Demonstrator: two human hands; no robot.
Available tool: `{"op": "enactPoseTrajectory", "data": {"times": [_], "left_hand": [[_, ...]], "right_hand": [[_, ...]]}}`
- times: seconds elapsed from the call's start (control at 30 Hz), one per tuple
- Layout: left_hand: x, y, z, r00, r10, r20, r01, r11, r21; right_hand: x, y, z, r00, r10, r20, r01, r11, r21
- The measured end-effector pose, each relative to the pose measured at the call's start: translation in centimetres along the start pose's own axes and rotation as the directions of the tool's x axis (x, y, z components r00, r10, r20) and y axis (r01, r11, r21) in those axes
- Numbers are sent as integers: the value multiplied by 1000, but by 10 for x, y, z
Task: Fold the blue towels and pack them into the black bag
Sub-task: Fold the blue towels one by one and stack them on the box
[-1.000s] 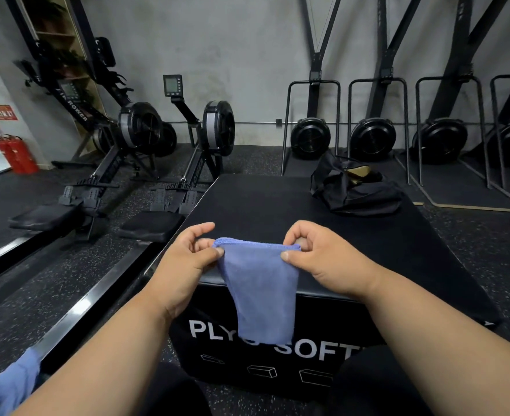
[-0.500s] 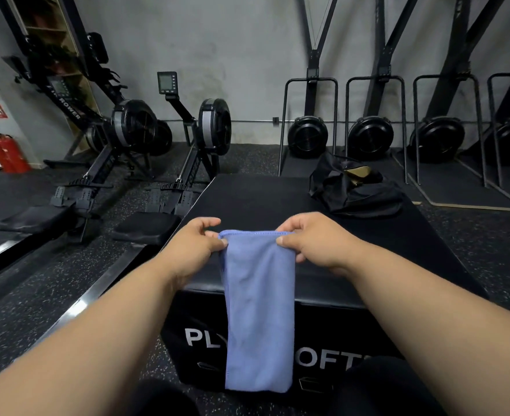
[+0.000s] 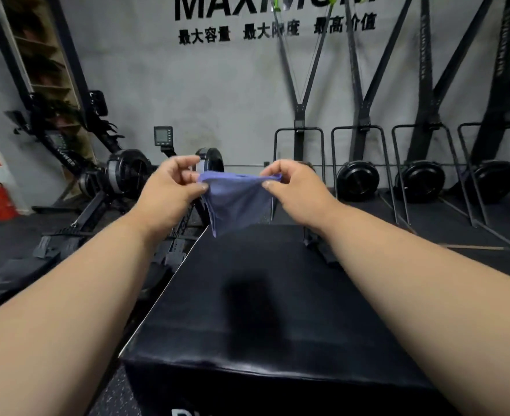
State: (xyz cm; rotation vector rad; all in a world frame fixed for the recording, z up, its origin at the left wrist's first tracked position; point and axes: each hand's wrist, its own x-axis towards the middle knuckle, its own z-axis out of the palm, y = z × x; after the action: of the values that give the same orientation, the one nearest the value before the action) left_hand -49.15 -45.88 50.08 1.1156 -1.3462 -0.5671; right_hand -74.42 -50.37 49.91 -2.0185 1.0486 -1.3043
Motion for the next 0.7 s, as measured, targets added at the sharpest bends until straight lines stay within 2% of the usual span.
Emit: {"op": "enactPoseTrajectory", "data": {"times": [0.13, 0.23, 0.33, 0.43, 0.6, 0.7], "left_hand": [[-79, -101, 4, 985, -136, 105, 104, 960, 262], [-155, -180, 18, 939, -311, 148, 217, 868, 447], [-215, -219, 32, 893, -427, 142, 324, 828, 457], [-245, -231, 36, 880, -451, 146, 341, 816, 467], [-250, -236, 28, 847, -493, 198, 372, 816, 443], [-244, -235, 26, 835, -506, 216, 382, 816, 433]], "right_hand": [[-69, 89, 41, 976, 56, 211, -5, 972, -236], [-141, 151, 75, 906, 225, 359, -88, 929, -361], [-193, 182, 95, 847, 349, 402, -192, 904, -382], [-215, 190, 98, 811, 407, 421, -259, 894, -364], [-220, 195, 96, 772, 437, 461, -349, 898, -268], [-215, 199, 100, 782, 448, 432, -397, 894, -209]]}}
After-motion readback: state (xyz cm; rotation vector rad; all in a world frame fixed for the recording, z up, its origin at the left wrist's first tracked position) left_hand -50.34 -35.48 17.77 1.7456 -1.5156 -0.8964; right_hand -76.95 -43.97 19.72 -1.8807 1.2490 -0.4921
